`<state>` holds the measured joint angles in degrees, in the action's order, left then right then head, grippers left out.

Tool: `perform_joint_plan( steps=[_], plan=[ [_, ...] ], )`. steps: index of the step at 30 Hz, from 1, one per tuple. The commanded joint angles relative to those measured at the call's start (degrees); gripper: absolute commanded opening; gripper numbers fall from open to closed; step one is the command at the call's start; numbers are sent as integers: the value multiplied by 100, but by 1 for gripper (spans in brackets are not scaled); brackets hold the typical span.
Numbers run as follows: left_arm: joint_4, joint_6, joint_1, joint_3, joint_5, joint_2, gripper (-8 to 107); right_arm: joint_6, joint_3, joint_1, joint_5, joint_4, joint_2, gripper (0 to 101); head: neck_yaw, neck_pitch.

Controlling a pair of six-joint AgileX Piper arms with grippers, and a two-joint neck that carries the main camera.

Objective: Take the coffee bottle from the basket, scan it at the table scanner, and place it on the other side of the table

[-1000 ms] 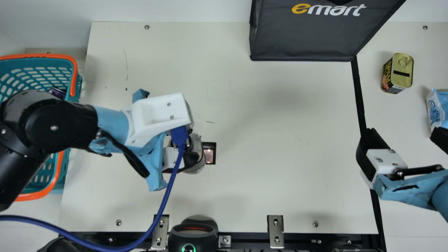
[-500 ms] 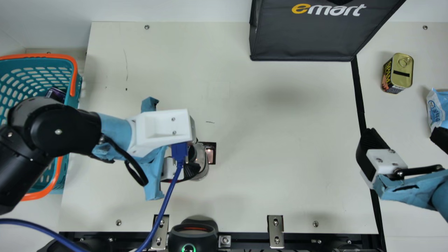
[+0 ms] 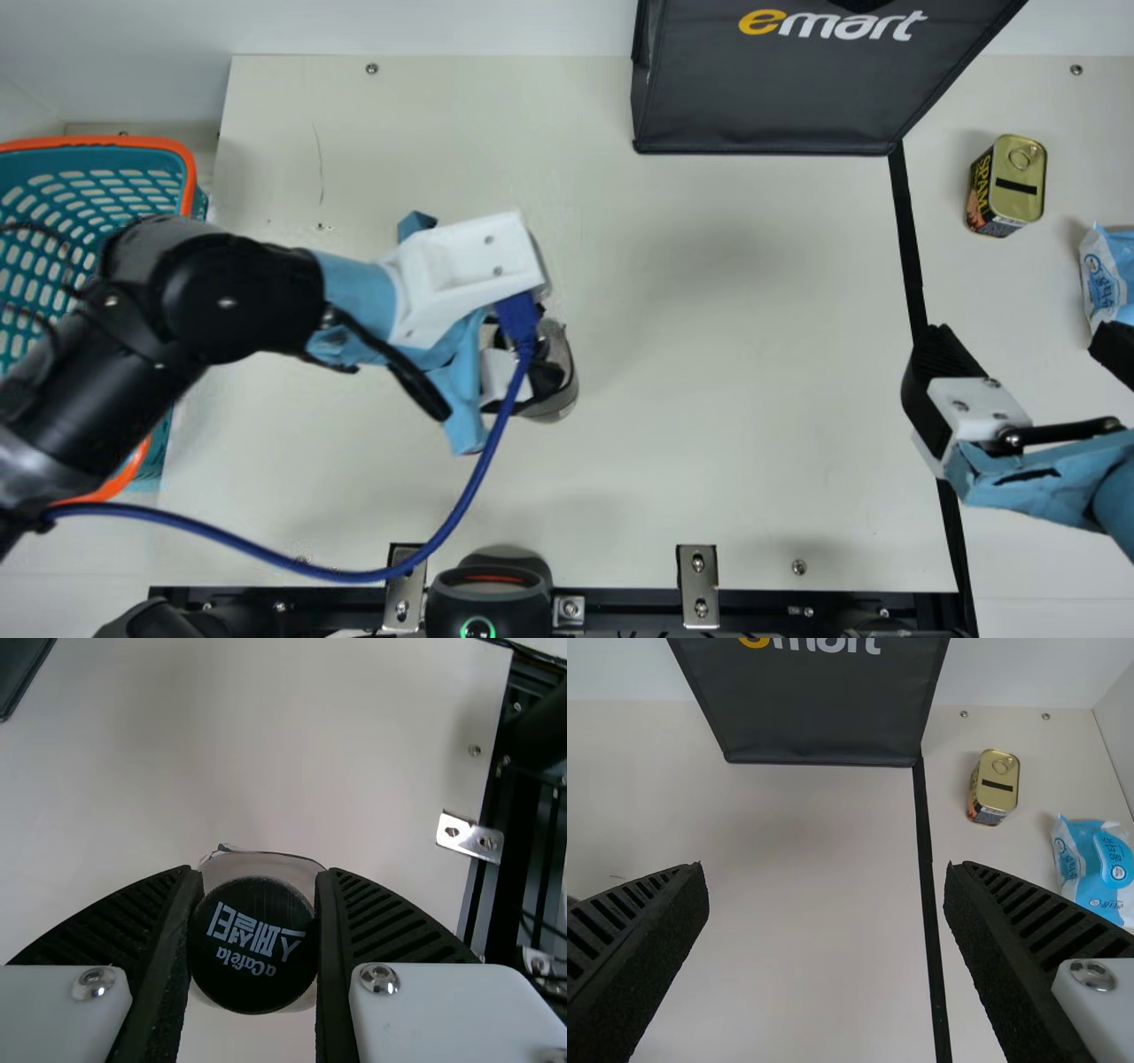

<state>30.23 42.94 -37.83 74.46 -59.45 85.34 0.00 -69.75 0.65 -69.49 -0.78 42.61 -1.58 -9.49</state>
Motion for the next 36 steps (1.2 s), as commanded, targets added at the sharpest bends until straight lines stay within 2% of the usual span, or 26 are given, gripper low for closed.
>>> perform_joint_plan(
  steps=[1,14,28,36],
  plan=[
    [-72,-324,-135,51,284,134,-8,0,0,0,0,0,0,95,0,157],
    [-477,-1503,-808,325,1258,939,-8,0,0,0,-6,0,0,95,0,157],
    [-872,-2184,-1067,476,1511,1339,39,0,0,0,-6,0,0,95,0,157],
    [-777,-2415,-1025,470,1580,1358,66,0,0,0,1,0,0,95,0,157]
  ],
)
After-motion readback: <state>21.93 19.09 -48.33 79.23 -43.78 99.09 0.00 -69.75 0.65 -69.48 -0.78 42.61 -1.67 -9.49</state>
